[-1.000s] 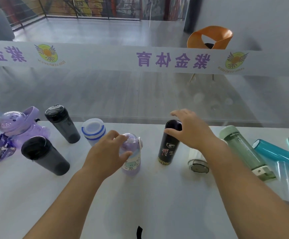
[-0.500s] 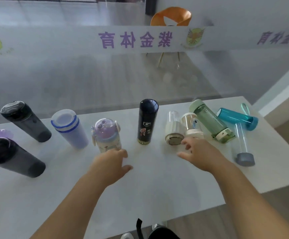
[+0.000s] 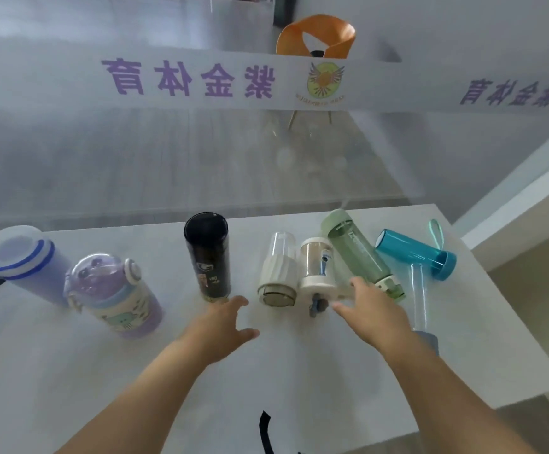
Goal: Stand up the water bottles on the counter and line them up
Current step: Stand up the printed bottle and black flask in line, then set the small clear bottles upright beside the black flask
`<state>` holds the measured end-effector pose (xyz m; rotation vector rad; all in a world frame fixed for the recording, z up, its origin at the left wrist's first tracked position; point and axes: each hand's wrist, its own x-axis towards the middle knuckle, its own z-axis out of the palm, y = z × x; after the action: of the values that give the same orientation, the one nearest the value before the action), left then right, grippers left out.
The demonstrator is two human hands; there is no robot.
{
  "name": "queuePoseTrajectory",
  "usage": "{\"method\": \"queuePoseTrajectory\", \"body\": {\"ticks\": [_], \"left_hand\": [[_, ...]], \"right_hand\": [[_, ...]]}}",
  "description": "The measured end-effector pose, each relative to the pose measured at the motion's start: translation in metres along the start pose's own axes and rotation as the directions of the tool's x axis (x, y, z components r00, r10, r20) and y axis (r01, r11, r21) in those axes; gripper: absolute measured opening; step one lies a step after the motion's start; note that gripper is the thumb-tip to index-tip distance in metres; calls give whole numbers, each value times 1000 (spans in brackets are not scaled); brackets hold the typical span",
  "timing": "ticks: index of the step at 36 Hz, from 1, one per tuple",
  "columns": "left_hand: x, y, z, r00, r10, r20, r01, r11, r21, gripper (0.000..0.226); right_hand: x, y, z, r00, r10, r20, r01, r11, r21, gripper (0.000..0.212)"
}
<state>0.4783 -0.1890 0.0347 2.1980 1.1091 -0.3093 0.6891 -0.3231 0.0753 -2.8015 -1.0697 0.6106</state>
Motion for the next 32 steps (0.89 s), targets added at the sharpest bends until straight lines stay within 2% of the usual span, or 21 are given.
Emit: {"method": "queuePoseTrajectory", "body": {"ticks": [4, 10, 13, 20, 23, 25, 32], "left_hand": [[27, 26, 13, 994, -95, -60, 87, 987, -136, 75], [59, 51, 27, 972, -191, -135, 141, 939, -313, 70], [70, 59, 34, 966, -227, -125, 165, 911, -378, 63], [83, 70, 42, 926, -368, -84, 260, 783, -565, 77], [82, 71, 44, 915, -387, -118, 255, 779, -573, 77], [77, 71, 45, 910, -379, -171, 239, 814, -530, 78], [48, 69, 33, 888, -270, -372, 111, 911, -397, 78]], "right_hand": [[31, 2, -7, 997, -81, -16, 81, 997, 14, 58], [66, -1, 1, 982, -110, 153, 98, 992, 83, 60], [77, -3, 7, 969, -107, 222, 83, 990, 113, 59], [96, -6, 15, 953, -51, 299, 3, 988, 157, 63], [101, -7, 18, 945, -33, 325, -34, 980, 198, 65], [104, -9, 19, 943, -28, 333, -48, 975, 216, 65], [107, -8, 18, 948, -24, 317, -68, 958, 278, 58]]}}
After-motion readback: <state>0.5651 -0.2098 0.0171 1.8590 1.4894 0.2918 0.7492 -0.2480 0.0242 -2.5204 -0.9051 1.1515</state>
